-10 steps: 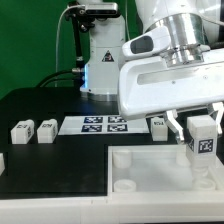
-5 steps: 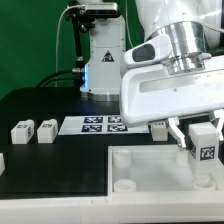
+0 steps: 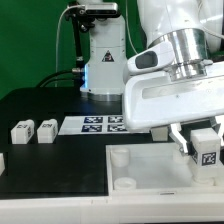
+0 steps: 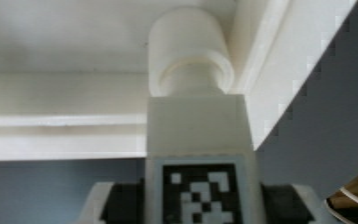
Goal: Assemble one leg
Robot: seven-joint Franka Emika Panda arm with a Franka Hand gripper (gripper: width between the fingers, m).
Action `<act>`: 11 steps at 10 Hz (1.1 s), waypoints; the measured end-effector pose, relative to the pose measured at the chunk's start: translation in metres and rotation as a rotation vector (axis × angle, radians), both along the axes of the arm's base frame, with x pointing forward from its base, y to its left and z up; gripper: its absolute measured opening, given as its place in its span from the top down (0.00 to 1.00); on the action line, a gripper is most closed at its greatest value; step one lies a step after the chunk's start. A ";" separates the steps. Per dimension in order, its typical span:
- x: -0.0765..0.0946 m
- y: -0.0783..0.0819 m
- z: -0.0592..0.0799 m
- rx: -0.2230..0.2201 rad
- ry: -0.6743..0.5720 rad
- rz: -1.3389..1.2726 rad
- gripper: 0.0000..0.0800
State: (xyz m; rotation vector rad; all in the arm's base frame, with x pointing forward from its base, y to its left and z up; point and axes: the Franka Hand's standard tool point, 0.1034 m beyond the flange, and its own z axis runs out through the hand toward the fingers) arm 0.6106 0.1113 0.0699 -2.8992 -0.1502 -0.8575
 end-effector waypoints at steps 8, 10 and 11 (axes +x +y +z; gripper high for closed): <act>0.001 0.001 -0.004 0.004 0.006 0.000 0.27; 0.001 0.001 -0.005 0.004 0.007 0.000 0.20; 0.001 0.001 -0.005 0.004 0.007 0.000 0.19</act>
Offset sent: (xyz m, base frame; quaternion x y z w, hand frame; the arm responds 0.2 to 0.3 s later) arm -0.0029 0.0052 -0.0141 -0.0039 0.0048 0.0117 0.9999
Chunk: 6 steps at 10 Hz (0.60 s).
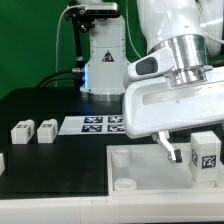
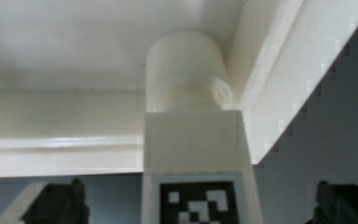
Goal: Assemble one leg
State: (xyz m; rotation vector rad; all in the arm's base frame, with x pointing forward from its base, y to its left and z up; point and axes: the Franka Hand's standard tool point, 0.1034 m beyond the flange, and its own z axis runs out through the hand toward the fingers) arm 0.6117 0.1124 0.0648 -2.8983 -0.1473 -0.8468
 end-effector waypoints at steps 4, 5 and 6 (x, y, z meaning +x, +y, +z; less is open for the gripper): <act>0.000 0.000 0.000 0.000 0.001 0.000 0.19; 0.000 0.002 0.006 0.010 0.030 0.009 0.19; -0.001 0.005 0.019 0.026 0.086 0.024 0.19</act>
Offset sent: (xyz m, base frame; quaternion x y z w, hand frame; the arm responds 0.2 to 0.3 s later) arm 0.0000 0.0000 0.0000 0.0000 0.0000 0.0000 1.0000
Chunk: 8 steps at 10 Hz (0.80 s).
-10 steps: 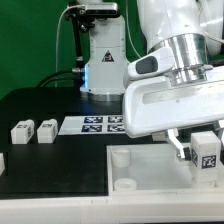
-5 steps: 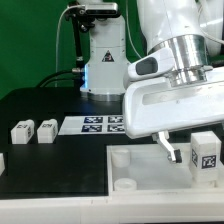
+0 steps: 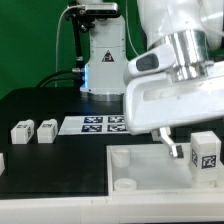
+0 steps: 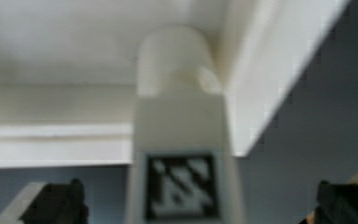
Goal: Assemble one leg
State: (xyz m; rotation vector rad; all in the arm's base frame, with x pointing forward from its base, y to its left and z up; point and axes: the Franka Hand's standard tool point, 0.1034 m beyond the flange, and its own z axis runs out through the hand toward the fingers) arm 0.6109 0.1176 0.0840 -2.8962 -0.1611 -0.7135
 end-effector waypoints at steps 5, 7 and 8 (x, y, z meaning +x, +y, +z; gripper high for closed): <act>0.009 0.004 0.020 0.036 0.346 0.045 0.19; 0.013 0.000 0.018 0.024 0.471 0.076 0.19; 0.008 -0.004 0.014 0.030 0.515 0.080 0.19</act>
Offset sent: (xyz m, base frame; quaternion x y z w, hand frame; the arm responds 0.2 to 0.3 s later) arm 0.0179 -0.0120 0.0088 -0.0226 -0.2785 -0.0149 0.9601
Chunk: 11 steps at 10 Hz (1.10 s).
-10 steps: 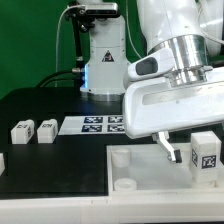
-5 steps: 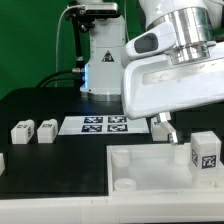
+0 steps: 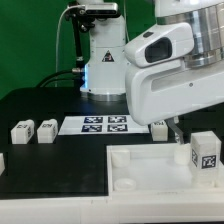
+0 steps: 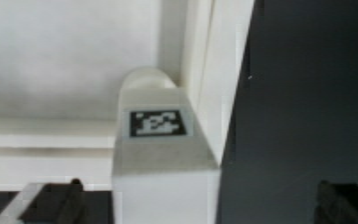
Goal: Assemble one leg
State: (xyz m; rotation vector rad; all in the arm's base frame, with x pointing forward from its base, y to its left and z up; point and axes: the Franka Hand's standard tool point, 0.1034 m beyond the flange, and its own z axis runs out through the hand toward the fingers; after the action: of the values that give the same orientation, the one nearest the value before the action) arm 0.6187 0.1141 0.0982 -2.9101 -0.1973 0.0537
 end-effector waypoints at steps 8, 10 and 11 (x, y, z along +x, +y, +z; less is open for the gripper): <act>0.007 -0.005 -0.014 -0.008 0.011 -0.094 0.19; 0.007 -0.006 -0.021 -0.012 -0.006 -0.100 0.19; 0.007 -0.006 -0.021 -0.012 -0.006 -0.100 0.22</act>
Offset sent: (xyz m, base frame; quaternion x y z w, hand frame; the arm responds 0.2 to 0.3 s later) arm 0.0000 0.0000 0.0000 0.0000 0.0000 0.0000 1.0000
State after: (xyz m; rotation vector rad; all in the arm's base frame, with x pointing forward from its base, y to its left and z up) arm 0.6262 0.1077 0.0774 -2.9272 -0.0520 0.0294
